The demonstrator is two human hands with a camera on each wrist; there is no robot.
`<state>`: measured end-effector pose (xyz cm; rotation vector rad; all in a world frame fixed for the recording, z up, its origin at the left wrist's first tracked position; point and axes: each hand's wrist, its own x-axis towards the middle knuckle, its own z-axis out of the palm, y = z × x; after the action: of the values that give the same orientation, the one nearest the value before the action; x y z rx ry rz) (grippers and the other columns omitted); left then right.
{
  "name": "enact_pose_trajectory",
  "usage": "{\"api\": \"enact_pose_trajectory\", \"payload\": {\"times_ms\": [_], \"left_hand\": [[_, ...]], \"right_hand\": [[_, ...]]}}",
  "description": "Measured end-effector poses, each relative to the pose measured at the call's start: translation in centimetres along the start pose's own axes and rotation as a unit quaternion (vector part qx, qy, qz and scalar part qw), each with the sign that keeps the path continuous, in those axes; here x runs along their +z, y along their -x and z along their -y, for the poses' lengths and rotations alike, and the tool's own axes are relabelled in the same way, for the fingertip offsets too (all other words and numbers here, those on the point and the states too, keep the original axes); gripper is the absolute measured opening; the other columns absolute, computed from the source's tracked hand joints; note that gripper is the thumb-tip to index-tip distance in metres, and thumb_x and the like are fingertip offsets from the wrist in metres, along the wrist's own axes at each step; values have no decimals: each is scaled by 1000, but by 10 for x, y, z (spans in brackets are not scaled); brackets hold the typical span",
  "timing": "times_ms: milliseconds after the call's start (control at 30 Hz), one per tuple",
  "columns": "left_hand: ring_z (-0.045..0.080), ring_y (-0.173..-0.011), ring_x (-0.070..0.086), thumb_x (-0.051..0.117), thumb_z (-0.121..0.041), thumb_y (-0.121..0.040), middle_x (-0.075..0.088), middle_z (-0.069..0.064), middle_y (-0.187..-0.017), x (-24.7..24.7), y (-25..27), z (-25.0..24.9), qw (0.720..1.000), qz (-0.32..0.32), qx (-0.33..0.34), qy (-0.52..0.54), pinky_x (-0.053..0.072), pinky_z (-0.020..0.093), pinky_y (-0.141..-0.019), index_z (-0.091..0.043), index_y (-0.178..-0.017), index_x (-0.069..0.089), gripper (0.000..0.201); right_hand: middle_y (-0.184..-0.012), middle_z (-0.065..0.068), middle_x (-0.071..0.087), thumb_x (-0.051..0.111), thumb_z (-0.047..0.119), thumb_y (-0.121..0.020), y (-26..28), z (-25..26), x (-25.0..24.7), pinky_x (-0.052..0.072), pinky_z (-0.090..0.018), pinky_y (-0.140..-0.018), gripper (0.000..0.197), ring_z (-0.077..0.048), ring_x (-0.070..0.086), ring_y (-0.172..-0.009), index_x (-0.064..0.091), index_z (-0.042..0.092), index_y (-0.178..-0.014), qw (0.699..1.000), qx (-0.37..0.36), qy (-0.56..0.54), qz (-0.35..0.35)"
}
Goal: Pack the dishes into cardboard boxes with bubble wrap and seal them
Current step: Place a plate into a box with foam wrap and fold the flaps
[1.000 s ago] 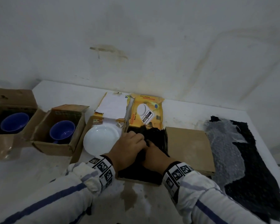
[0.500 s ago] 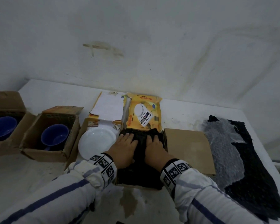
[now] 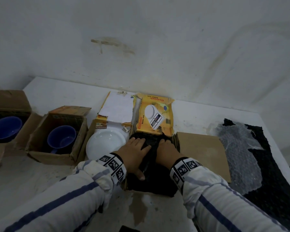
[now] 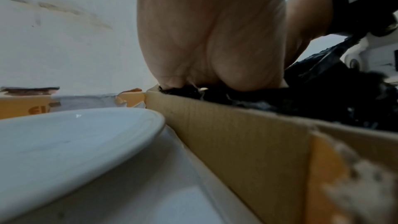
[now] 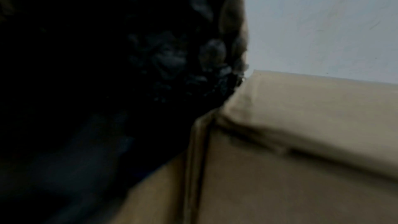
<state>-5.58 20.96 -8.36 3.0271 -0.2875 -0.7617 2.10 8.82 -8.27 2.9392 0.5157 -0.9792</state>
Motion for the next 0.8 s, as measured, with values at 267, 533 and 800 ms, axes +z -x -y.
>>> {"api": "enact_pose_trajectory", "payload": {"times_ms": [267, 533, 800], "left_hand": [[32, -146, -2, 67, -68, -68, -3, 16, -158, -1, 2, 1, 1000, -4, 7, 10, -2, 43, -118, -18, -152, 0, 118], [29, -146, -12, 66, -53, -77, -6, 10, -159, -5, 10, 6, 998, -5, -18, 59, -10, 43, -116, -16, -151, 5, 104], [28, -146, -13, 65, -51, -76, -5, 11, -159, -12, 16, 10, 998, 47, -46, 22, -9, 42, -116, -9, -151, -5, 111]], "right_hand": [[-126, -14, 46, 45, 19, -94, 44, -24, -33, 35, -41, -95, 24, -30, 46, -116, 50, 9, -115, 958, -132, 241, -78], [-154, -22, 19, 29, 36, -98, 45, -18, 3, -10, -59, -112, 64, -38, 4, -145, 13, 0, -148, 931, -62, 359, -34], [-156, -21, 10, 30, 37, -97, 44, -22, 3, -11, -60, -111, 68, -37, -1, -145, 4, 3, -150, 925, -63, 373, -8]]}}
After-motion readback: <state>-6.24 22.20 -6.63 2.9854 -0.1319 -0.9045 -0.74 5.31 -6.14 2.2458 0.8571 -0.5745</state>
